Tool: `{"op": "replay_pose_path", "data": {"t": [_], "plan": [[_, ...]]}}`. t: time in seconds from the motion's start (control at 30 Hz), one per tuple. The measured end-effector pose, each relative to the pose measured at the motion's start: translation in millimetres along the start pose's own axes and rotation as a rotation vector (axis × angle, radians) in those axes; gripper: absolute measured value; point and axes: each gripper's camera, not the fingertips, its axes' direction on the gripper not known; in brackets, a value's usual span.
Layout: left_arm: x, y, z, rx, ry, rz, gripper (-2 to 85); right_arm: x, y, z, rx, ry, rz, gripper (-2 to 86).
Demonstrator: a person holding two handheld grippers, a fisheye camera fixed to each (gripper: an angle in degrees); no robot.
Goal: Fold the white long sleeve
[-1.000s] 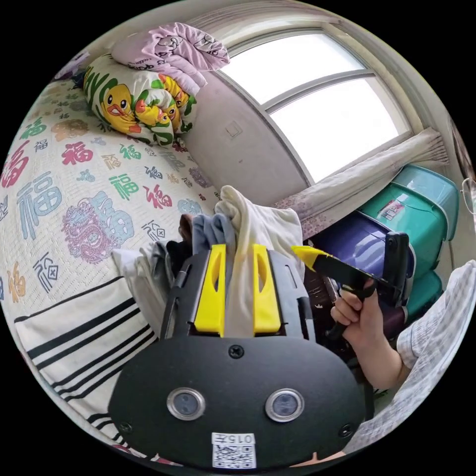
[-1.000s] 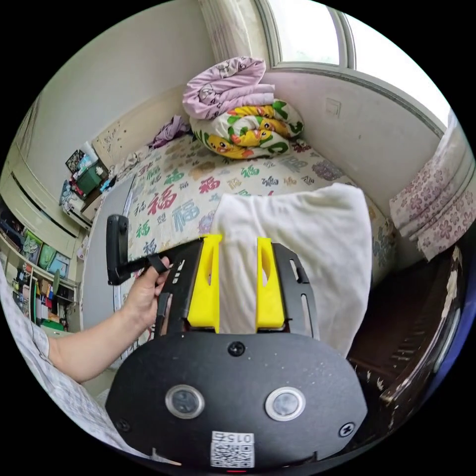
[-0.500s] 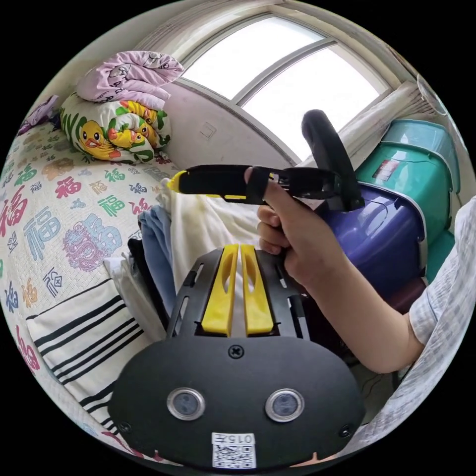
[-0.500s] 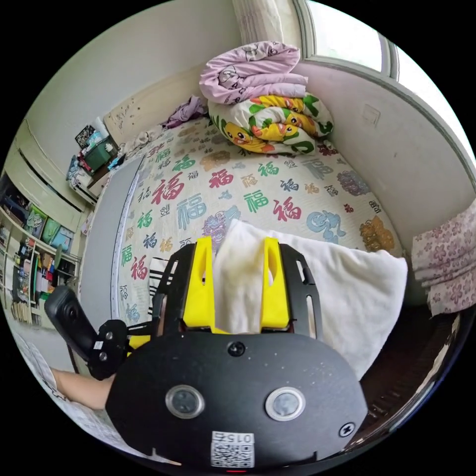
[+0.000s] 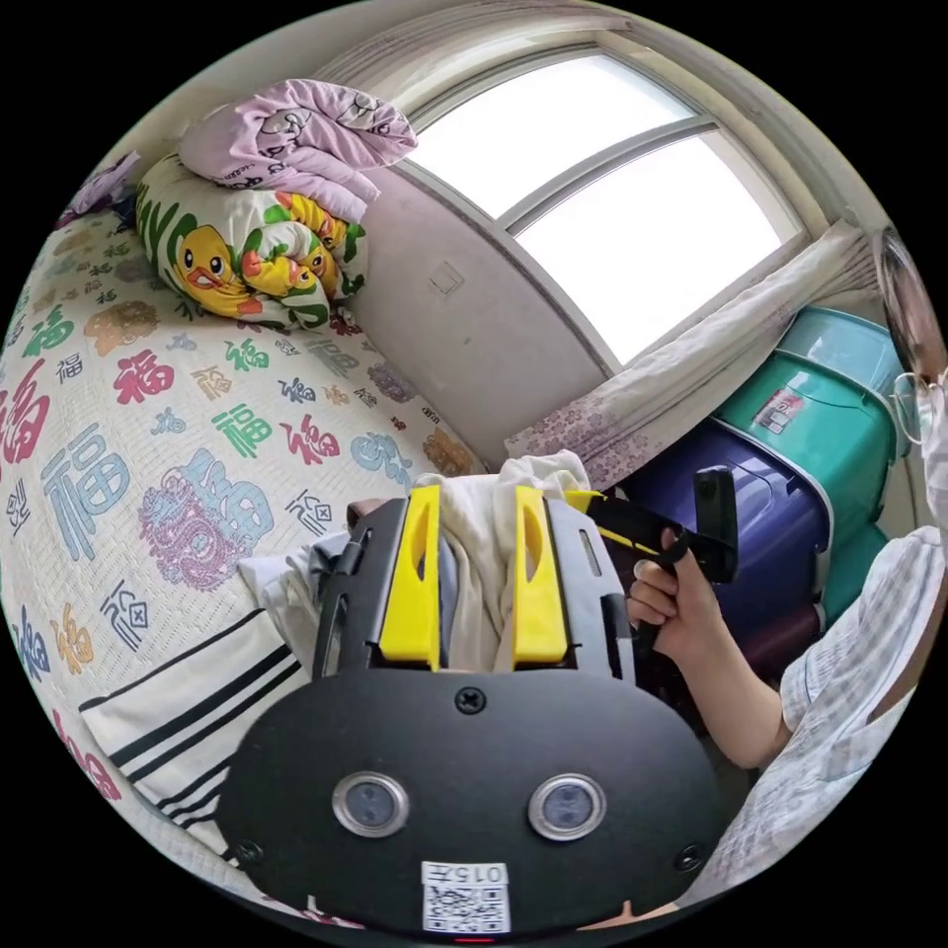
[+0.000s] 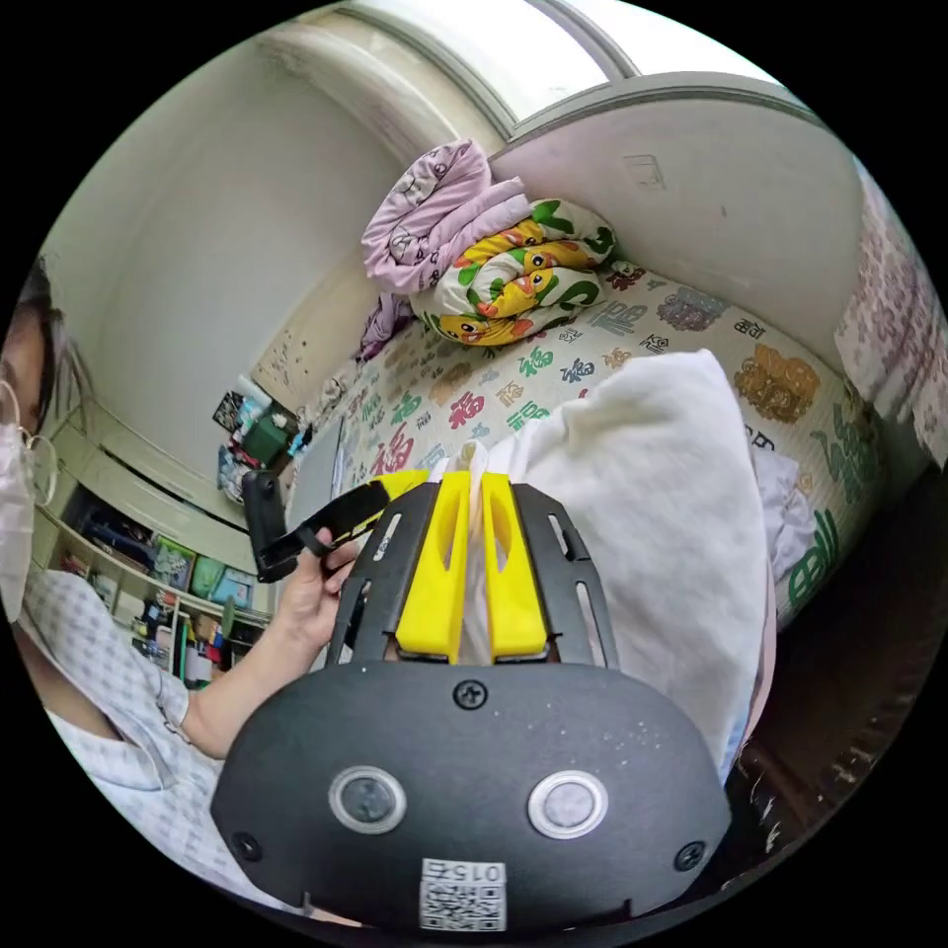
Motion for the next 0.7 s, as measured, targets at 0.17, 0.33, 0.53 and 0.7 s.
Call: {"op": "replay_pose_path", "data": {"t": [0.17,0.33,0.53,0.7], "plan": [[5.2,8.1,-3.8,-0.055,-0.107,0.003,7.4,7.6,31.8,-24.3,0.061,0.037,0.027,0.9],[16.7,19.4,-29.8,-0.075,-0.053,0.041,0.6,2.3,49.4,-37.0,0.133,0.051,0.031,0.7],[47.4,61.6,-145.6,0.154,0.170,0.089,-0.6,-38.3,75.7,-84.4,0.396,-0.041,-0.094,0.5],[52.4,113.6,-284.7,0.287,0.193,0.133,-0.7,-80.3,98.5,-122.1,0.559,-0.090,-0.145,0.5]]}}
